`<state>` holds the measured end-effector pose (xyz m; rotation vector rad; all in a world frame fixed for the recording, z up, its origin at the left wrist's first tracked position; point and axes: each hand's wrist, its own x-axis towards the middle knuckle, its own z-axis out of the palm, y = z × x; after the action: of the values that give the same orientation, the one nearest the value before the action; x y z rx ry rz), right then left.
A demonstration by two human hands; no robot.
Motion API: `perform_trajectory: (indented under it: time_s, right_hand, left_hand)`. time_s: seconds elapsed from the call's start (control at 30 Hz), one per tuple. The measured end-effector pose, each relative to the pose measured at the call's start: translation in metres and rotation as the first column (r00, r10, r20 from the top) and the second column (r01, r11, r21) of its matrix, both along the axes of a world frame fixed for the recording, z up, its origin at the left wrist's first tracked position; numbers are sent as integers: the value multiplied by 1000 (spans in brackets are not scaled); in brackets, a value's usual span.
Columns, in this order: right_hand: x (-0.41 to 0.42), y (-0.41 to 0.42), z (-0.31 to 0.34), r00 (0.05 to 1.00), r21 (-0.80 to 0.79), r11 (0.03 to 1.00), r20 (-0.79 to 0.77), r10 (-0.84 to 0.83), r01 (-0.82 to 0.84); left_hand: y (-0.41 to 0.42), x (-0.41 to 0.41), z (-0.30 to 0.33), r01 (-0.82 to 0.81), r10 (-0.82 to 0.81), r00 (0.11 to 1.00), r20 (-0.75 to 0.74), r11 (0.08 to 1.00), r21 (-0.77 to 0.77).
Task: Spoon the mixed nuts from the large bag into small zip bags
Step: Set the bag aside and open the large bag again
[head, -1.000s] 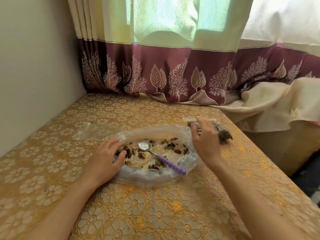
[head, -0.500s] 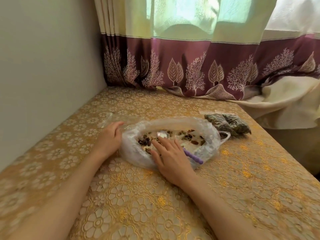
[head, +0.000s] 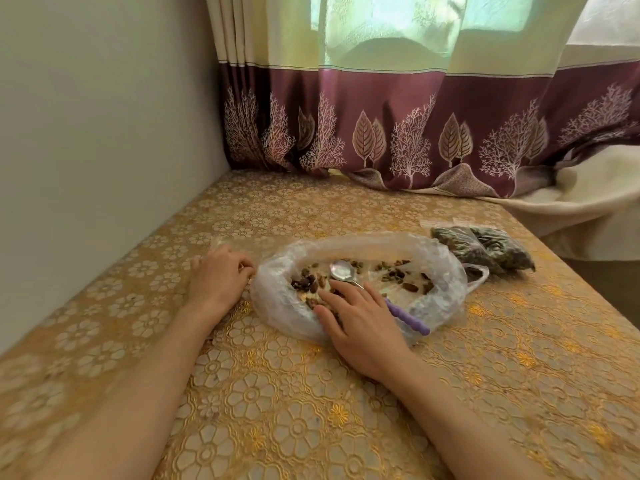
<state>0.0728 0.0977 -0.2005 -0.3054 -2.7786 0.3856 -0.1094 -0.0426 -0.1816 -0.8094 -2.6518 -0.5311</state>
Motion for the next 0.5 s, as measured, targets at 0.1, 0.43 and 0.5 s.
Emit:
perform_trajectory:
  time_s: [0.1,0.43,0.5]
  right_hand:
    - [0,-1,0,1000,-10,1000,-5,-7,7]
    - [3,-2,4,998,-77,997,-51,-24,20]
    - [3,-3,4,997,-92,996,-73,-27,20]
  left_hand:
    - [-3,-1,-1,32,-32,998,59,999,-6]
    - [-4,1,-2,41,-47,998,29,982,183]
    - [-7,0,1,-20,1,999,50,924,381]
